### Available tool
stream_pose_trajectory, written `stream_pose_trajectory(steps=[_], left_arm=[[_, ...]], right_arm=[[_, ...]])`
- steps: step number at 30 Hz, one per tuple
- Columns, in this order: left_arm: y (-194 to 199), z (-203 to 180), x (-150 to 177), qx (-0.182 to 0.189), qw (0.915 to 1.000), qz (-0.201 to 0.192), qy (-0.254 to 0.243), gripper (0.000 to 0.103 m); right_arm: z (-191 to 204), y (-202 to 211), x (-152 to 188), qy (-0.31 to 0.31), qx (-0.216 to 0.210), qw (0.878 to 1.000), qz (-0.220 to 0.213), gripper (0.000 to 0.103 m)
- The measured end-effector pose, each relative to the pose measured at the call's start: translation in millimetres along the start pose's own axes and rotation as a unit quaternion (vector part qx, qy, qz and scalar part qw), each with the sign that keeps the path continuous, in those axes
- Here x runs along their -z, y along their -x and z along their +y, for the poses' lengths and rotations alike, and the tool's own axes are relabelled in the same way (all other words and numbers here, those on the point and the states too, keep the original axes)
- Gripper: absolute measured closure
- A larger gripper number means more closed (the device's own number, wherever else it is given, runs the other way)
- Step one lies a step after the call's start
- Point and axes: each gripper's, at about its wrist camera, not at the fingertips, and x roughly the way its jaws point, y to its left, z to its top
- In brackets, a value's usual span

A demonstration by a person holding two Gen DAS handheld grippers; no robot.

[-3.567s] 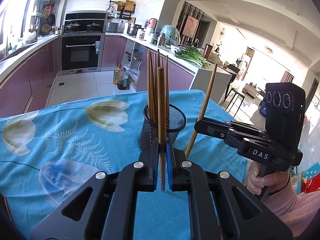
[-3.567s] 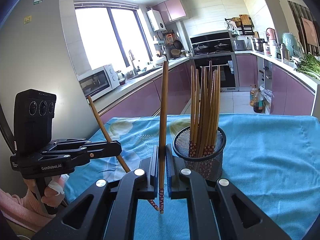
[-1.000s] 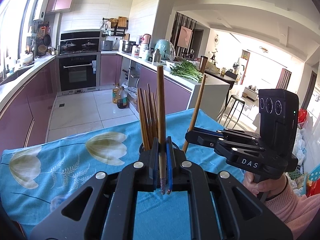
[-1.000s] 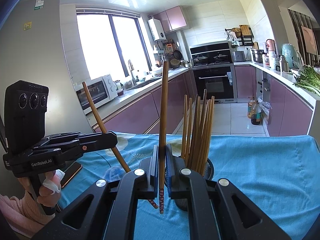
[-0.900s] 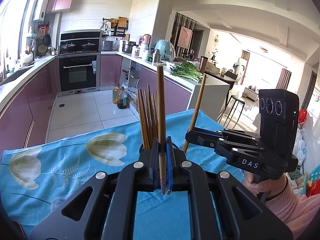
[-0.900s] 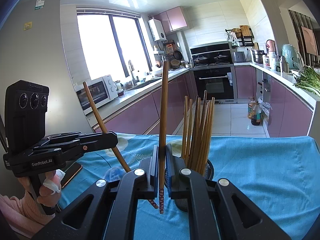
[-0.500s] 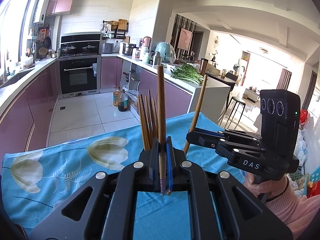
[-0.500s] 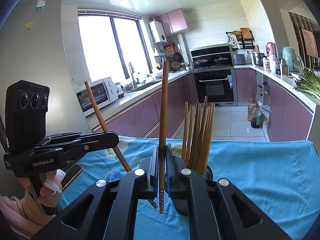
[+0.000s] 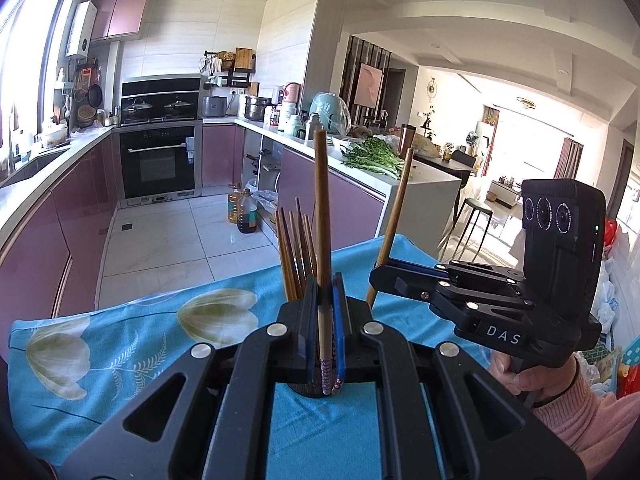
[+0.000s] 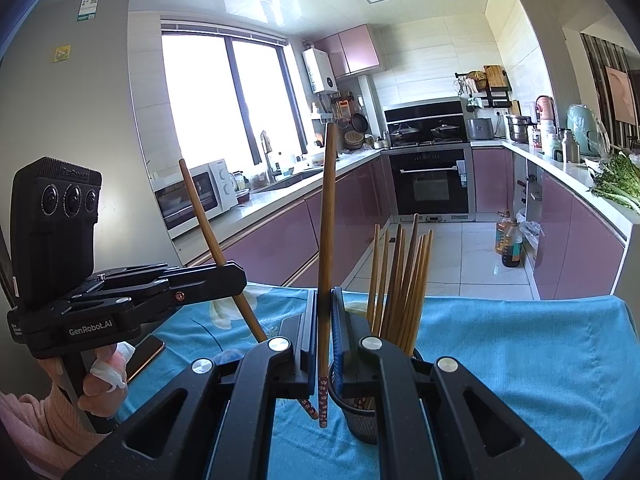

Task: Organize utensils
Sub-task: 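Hold both upright chopsticks above the mesh cup rim, aligning them over the opening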

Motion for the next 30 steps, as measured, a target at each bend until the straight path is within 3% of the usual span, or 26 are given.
stream_pose_trajectory(steps=[30], left_arm=[[2, -1, -3, -0.001, 0.9999, -0.014, -0.009, 0.095]], right_arm=[[1, 1, -13, 0.001, 0.007, 1.000, -0.013, 0.097]])
